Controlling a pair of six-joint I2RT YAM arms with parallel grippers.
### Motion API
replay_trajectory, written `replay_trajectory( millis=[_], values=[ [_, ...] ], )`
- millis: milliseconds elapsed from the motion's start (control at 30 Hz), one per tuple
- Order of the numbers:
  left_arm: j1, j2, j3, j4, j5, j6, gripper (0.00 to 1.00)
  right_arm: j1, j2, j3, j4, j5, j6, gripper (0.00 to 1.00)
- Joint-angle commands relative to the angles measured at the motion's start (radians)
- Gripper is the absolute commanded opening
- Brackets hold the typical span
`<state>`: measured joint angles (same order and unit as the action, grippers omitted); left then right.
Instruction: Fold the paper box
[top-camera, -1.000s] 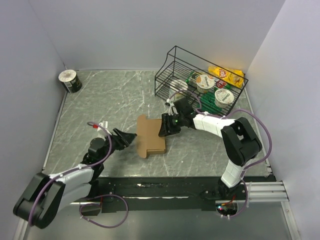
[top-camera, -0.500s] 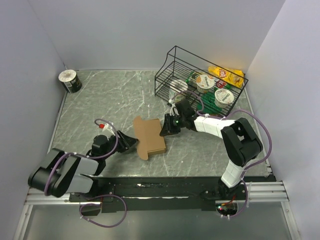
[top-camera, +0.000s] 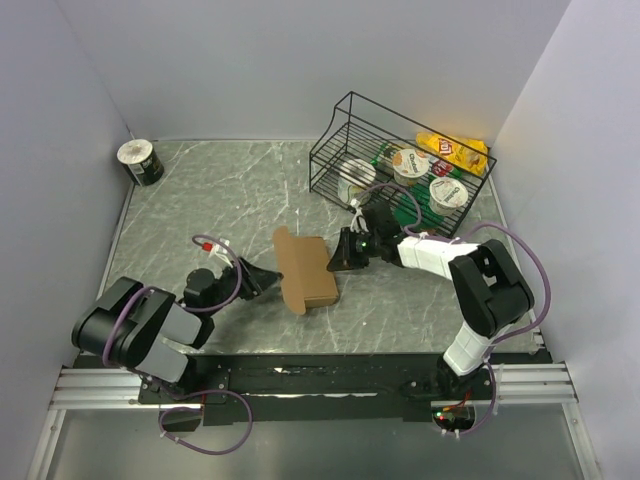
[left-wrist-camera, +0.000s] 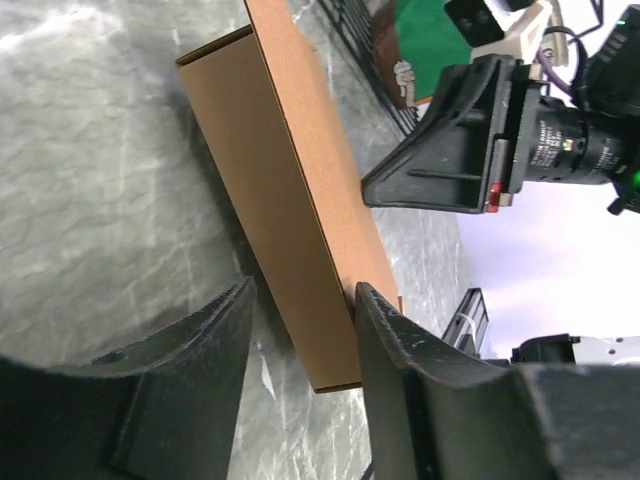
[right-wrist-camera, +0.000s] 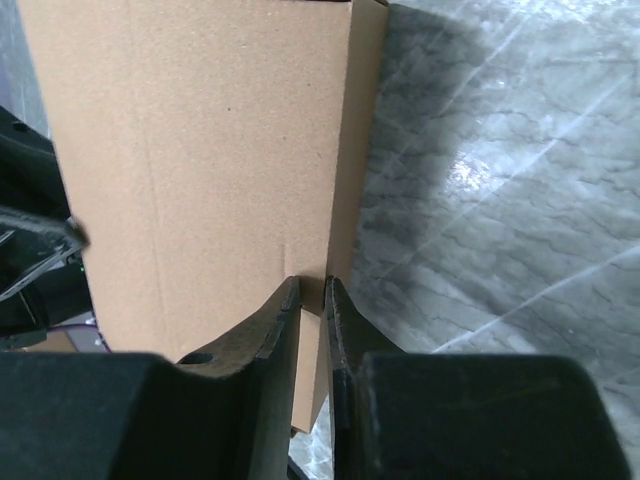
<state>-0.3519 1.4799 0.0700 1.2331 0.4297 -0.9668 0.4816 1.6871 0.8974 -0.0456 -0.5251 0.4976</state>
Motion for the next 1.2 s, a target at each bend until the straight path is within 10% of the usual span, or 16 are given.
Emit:
replay_trajectory(
  millis=[0, 633, 900, 1167],
  values=[
    [0.004, 0.022, 0.028, 0.134, 0.044, -0.021, 0.54, -0.023, 0.014, -0.046, -0.080, 0.143, -0.031, 0.14],
    [-0.045, 0.266, 0.166, 0.375, 0.127, -0.104, 0.61, -0.057, -0.003, -0.080, -0.072, 0.198, -0.031, 0.18],
    [-0.065, 0.214, 0.255, 0.198, 0.118, -0.011, 0.64, -0.063, -0.139, -0.081, -0.134, 0.293, -0.042, 0.77],
    [-0.071, 0.233, 0.341, 0.081, 0.122, 0.059, 0.65, -0.064, -0.355, -0.120, -0.186, 0.384, -0.025, 0.83]
  ],
)
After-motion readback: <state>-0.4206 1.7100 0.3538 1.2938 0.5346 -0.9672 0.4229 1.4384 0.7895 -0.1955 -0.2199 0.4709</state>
